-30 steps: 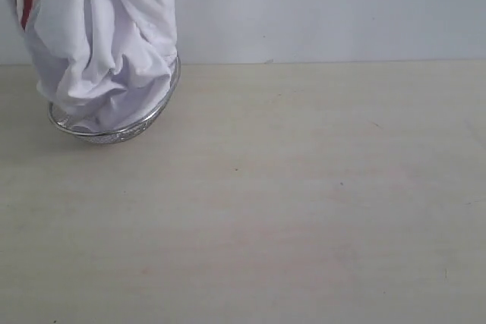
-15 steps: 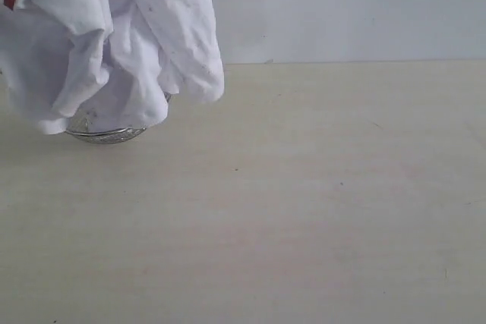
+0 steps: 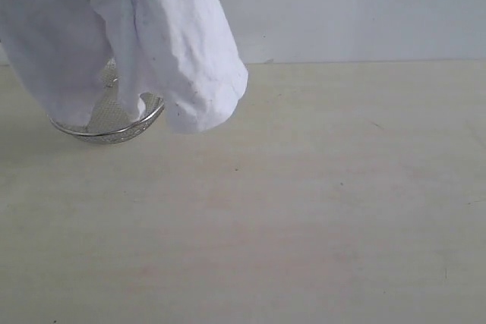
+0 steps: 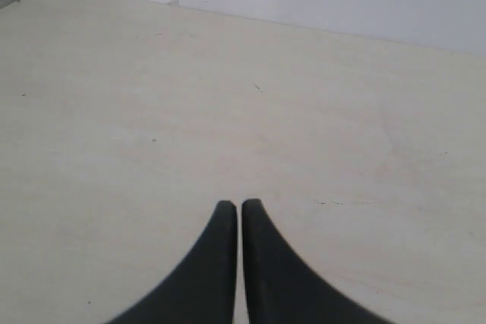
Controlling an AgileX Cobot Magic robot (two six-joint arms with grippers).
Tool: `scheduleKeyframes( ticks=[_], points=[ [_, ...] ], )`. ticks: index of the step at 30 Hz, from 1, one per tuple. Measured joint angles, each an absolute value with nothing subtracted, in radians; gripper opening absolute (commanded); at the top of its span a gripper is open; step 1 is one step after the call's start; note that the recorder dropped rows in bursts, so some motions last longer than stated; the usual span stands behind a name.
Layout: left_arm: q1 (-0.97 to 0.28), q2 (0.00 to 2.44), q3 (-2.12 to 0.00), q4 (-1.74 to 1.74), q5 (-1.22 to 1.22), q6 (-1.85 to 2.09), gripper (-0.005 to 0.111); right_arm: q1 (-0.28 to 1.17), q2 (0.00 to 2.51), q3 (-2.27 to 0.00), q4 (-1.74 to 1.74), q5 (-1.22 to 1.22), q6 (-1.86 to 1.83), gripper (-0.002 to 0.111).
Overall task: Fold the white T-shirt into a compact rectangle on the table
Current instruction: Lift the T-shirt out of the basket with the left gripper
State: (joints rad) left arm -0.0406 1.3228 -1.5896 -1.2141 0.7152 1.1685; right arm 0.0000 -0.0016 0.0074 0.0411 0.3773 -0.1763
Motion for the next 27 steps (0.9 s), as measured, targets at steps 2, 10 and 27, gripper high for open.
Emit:
scheduleKeyframes(
  ticks=[2,10,27],
  points=[
    [-0.041,1.323,-1.597,-1.226,0.754,1.168,0.004,0.0,-0.002,0.007,0.041,0.377,-0.176,0.0],
    [-0.041,1.289,-1.617,-1.206,0.865,1.161,0.004,0.0,-0.002,0.007,0.041,0.352,-0.176,0.0],
    [-0.041,1.204,-1.623,-1.127,1.049,1.042,0.004,0.0,0.001,-0.085,0.236,-0.157,0.283,0.0]
  ],
)
